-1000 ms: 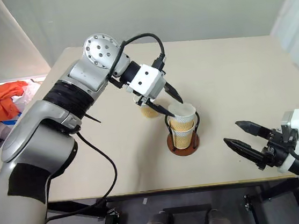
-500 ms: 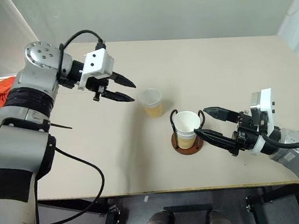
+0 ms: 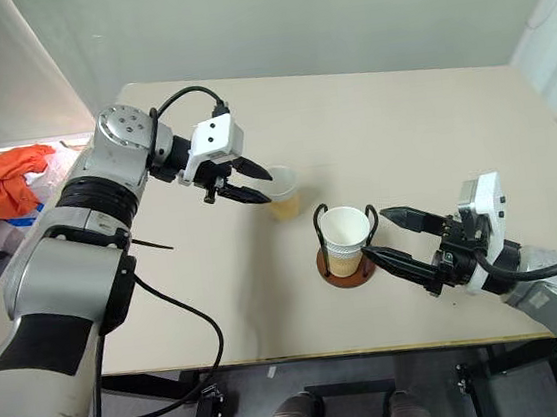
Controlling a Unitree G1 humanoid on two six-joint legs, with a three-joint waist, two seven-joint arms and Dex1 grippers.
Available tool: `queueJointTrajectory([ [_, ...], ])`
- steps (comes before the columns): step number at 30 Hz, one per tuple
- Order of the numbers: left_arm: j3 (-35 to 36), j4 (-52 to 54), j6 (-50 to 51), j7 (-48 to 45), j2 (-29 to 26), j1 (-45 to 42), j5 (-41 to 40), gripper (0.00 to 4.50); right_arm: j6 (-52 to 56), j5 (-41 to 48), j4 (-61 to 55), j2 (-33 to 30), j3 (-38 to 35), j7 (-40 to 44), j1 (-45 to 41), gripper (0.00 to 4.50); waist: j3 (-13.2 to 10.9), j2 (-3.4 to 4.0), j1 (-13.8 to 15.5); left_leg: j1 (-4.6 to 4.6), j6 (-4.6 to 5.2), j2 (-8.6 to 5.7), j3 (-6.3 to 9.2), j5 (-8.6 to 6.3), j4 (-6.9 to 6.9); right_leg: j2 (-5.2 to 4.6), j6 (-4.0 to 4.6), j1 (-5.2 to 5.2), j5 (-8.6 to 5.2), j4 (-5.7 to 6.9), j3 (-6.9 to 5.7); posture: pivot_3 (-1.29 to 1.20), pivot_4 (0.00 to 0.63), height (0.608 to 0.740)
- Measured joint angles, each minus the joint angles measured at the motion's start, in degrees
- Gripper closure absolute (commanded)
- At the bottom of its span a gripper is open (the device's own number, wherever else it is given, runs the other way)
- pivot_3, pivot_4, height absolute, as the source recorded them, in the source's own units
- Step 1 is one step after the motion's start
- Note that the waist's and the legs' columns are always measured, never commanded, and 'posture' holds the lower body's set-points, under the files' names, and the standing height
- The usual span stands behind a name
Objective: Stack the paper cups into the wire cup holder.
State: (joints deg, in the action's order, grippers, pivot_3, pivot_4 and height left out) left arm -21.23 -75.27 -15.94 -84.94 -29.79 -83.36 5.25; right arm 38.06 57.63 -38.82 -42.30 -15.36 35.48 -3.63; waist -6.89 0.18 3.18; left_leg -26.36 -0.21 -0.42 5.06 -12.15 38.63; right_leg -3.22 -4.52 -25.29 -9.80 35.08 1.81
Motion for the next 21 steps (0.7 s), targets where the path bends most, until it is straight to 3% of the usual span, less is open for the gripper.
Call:
queueJointTrajectory([
  [12,-1.2,-1.4,-1.8,10.3,3.2,1.6,11.6,2.22,0.5,1.0,-4.0,-1.5,-4.0,-5.2,4.5,0.85,0.0,0.0,0.0,0.08,0.19,0.04,-0.37,0.01,0.12,-0.02,-0.04,0.0,0.33,-0.05,0.2,0.0,0.15,0.74],
  [15,-1.6,-1.5,-1.9,12.1,4.4,1.7,13.7,2.84,0.7,2.2,-5.9,-1.8,-5.7,-6.4,6.7,0.85,0.0,0.0,0.0,0.09,0.55,0.02,-0.46,-0.19,0.14,-0.03,-0.06,0.0,0.35,-0.06,0.27,0.0,0.15,0.74],
  [19,-1.5,-1.6,-1.8,12.6,4.9,2.3,14.7,4.26,0.9,3.5,-6.8,-2.9,-7.4,-6.9,7.9,0.85,0.0,-0.01,-0.1,0.14,0.61,0.02,-0.62,-0.23,0.17,-0.01,-0.11,-0.01,0.37,-0.08,0.42,0.0,0.15,0.74],
  [21,-1.3,-1.9,-1.8,12.6,5.1,2.3,15.0,4.49,0.9,3.5,-6.8,-3.2,-7.9,-7.3,7.9,0.85,0.0,-0.01,-0.2,0.15,0.61,0.01,-0.68,-0.23,0.2,0.0,-0.14,-0.01,0.37,-0.08,0.49,0.0,0.15,0.74],
])
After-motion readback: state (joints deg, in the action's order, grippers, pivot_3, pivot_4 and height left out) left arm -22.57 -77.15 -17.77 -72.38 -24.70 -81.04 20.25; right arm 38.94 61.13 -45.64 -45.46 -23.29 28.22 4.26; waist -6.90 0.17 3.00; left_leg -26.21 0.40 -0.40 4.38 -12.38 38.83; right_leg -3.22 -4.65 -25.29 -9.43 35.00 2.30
